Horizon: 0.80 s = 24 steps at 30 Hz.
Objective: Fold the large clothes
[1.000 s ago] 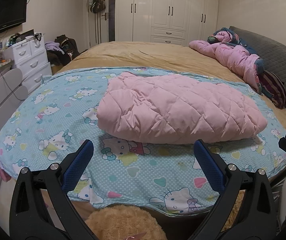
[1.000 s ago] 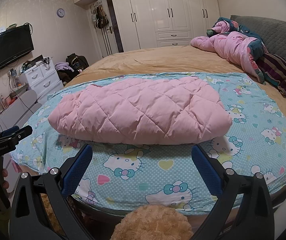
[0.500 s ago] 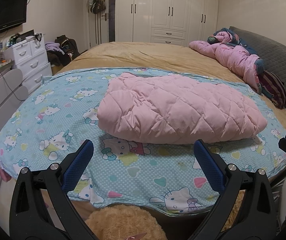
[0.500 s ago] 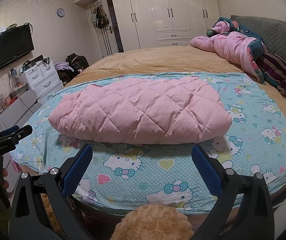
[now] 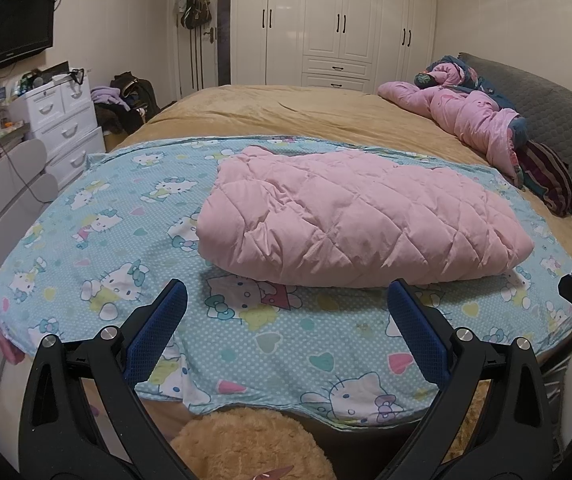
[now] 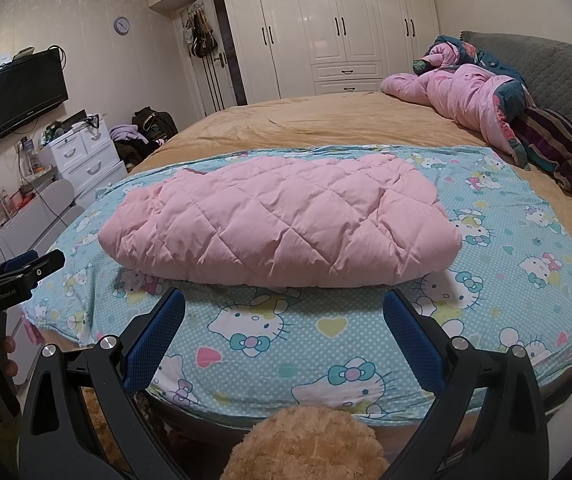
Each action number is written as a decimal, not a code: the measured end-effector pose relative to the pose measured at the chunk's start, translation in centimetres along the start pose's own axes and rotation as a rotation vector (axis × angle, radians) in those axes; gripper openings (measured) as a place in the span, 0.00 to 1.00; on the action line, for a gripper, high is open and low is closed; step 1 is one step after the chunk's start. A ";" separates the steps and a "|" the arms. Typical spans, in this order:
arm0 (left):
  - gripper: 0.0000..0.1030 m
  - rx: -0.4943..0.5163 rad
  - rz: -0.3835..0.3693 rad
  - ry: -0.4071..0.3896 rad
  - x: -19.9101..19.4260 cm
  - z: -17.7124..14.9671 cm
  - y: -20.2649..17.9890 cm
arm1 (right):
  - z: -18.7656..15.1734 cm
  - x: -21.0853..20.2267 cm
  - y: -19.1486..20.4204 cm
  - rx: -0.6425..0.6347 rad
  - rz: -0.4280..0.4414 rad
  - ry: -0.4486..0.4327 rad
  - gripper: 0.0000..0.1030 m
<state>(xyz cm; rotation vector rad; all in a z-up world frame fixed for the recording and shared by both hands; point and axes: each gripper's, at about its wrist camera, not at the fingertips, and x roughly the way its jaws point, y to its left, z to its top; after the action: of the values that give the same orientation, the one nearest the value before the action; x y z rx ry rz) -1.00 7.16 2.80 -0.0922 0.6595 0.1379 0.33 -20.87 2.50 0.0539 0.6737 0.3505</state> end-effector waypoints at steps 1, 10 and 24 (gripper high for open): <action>0.91 0.000 -0.001 0.001 0.0 0.0 0.0 | 0.0 0.0 0.0 -0.002 -0.002 -0.001 0.96; 0.91 0.019 0.032 -0.006 -0.1 -0.1 0.4 | -0.7 -0.8 -0.2 0.011 -0.025 0.011 0.96; 0.91 -0.225 0.307 0.121 8.0 0.3 17.5 | -10.8 -5.0 -27.2 0.527 -0.679 0.044 0.96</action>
<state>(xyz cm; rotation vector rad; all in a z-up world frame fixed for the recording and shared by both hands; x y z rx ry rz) 2.67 25.25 -2.67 -0.2169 0.7747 0.5058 -1.84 -48.81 -7.37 0.3102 0.7718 -0.4852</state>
